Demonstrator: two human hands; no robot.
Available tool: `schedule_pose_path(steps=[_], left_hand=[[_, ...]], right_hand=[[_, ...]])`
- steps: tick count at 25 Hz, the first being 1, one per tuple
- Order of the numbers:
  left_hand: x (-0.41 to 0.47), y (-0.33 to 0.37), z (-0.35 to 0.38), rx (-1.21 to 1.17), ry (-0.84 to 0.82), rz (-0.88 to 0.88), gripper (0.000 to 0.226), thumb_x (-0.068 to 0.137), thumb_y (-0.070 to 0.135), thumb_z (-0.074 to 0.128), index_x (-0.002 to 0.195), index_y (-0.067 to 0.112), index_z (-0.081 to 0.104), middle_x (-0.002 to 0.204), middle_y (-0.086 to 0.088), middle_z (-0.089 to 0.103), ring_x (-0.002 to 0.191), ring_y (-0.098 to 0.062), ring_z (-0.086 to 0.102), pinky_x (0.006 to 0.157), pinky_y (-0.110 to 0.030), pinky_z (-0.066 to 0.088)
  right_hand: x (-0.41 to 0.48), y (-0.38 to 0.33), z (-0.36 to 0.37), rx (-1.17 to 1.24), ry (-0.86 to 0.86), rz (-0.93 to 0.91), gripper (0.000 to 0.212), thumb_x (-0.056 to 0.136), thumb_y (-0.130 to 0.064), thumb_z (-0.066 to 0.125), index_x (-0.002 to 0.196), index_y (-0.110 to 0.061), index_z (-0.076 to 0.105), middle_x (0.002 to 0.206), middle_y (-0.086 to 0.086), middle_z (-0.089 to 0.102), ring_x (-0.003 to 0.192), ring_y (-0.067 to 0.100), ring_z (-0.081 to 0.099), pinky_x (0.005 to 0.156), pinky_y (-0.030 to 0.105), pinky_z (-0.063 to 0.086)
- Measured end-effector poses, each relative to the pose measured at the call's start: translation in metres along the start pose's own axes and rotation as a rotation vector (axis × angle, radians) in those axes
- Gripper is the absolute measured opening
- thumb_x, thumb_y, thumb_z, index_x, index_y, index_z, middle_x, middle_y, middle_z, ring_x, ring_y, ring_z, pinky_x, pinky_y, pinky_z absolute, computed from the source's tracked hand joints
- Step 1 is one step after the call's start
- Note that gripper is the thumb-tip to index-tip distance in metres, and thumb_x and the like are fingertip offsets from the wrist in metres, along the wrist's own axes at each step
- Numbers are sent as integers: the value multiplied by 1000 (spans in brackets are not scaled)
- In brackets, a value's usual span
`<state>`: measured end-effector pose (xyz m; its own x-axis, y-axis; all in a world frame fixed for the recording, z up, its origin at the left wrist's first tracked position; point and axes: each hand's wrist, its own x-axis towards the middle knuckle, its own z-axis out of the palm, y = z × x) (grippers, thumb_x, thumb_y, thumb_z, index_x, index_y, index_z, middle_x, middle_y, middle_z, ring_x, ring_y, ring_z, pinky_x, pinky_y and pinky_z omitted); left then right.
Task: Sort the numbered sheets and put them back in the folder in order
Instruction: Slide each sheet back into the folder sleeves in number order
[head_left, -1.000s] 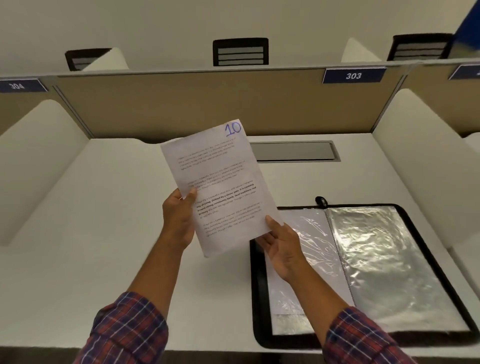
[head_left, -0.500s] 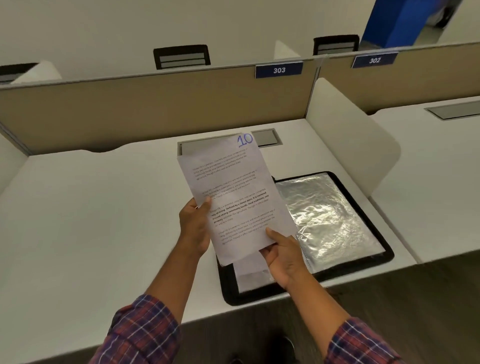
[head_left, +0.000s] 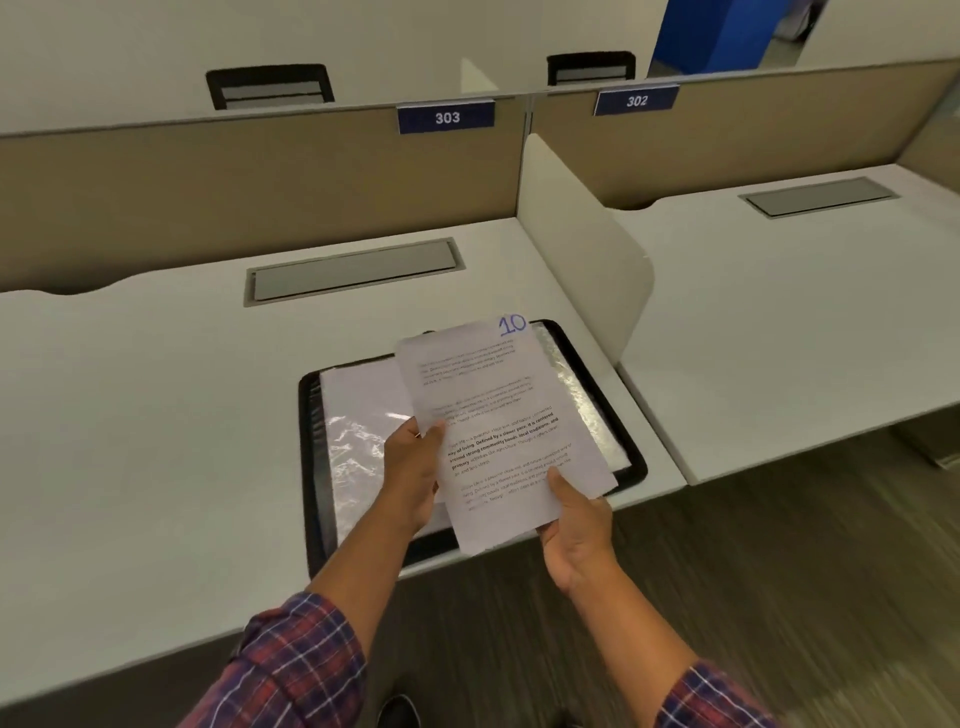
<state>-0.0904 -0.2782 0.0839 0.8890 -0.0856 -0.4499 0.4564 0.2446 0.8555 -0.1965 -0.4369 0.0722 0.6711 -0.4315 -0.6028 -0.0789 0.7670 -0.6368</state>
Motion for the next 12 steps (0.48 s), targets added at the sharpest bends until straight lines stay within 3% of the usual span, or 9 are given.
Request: schedule_pose_path(steps=[5, 8, 10, 12], left_hand=[[-12, -40, 53, 256, -9, 81, 37, 110, 43, 46, 110, 19, 73, 103, 1, 79, 97, -20, 76, 87, -40, 60], [-11, -74, 65, 594, 35, 289, 28, 107, 37, 51, 101, 21, 74, 101, 5, 76, 94, -13, 71, 84, -35, 55], [-5, -95, 65, 945, -34, 413, 19, 104, 31, 57, 112, 21, 71, 115, 2, 73, 102, -14, 67, 88, -34, 52], [0, -111, 65, 1203, -155, 475, 34, 99, 41, 64, 128, 25, 66, 132, 4, 66, 116, -12, 62, 97, -33, 52]], right_hand=[[14, -56, -67, -9, 55, -10, 32, 95, -3, 71, 125, -15, 68, 118, 11, 77, 110, 30, 72, 93, 49, 61], [18, -81, -106, -2, 58, -4, 35, 96, -2, 69, 128, -15, 66, 122, 12, 75, 113, 30, 71, 98, 52, 59], [19, -93, -128, -2, 71, 1, 35, 96, -2, 68, 128, -16, 66, 122, 12, 74, 114, 30, 70, 99, 53, 58], [18, -102, -149, -13, 70, 13, 32, 97, -1, 67, 125, -17, 66, 122, 12, 74, 114, 30, 70, 96, 50, 58]])
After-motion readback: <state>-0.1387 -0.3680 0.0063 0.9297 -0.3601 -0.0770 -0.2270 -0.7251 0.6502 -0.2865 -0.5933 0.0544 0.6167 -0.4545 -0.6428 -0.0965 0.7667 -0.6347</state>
